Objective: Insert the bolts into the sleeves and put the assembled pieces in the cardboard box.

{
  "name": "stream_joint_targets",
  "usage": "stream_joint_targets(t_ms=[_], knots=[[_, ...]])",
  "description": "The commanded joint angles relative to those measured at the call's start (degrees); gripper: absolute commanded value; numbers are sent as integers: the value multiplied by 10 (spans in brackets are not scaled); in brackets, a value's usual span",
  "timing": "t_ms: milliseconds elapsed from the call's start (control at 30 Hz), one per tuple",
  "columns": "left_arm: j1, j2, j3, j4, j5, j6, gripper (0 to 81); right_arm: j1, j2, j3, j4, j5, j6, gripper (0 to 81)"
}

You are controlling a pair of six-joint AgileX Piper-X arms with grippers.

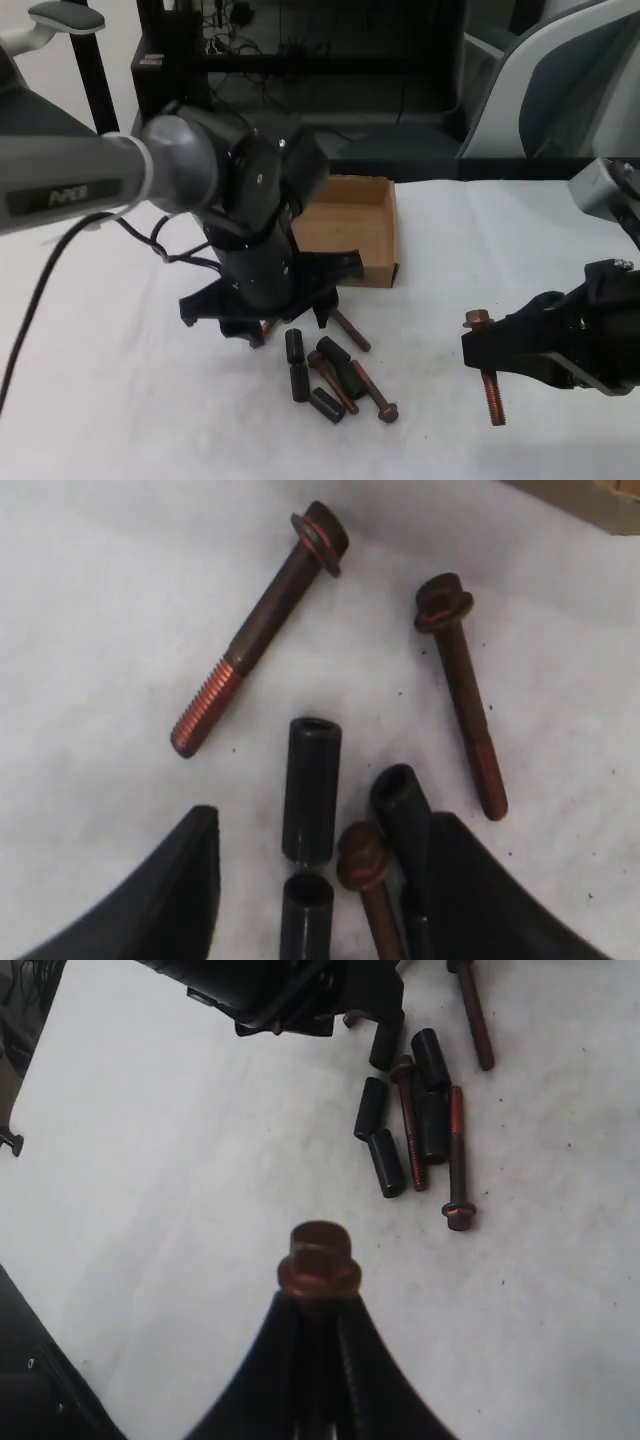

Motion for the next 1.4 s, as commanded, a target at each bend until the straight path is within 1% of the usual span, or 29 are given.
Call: stream_joint_targets(t_ms=[0,200,667,700,833,867,900,1100,1167,1233,1333,1367], knots=[[1,14,-6,-8,-11,-9,599,2,-6,0,-4,-12,0,0],[1,36,-6,-8,2,-21,599,2,-6,0,-4,-12,0,0],[0,55,-6,-34,-5,-21,594,2,-6,0,-4,-12,0,0],[0,55,-6,-34,-10,-20,567,2,-6,0,-4,-12,0,0],[0,55,-6,-34,-12,-16,395,2,-6,0,-4,-12,0,0],[0,55,-6,-36,-12,-16,363,2,-6,0,-4,-12,0,0],[0,55,-6,-38,-12,-16,343,2,-6,0,-4,-12,0,0],[0,55,-6,-44,-12,-2,323,2,-6,0,-4,-12,16,0],[0,55,-6,-44,-12,-2,286,2,-6,0,-4,-12,16,0],[0,55,-6,-44,-12,-2,197,2,-6,0,-4,-12,16,0],[0,55,-6,-44,-12,8,27,2,-6,0,-4,-12,16,0],[0,55,-6,-44,-9,14,15,2,-6,0,-4,-12,16,0]])
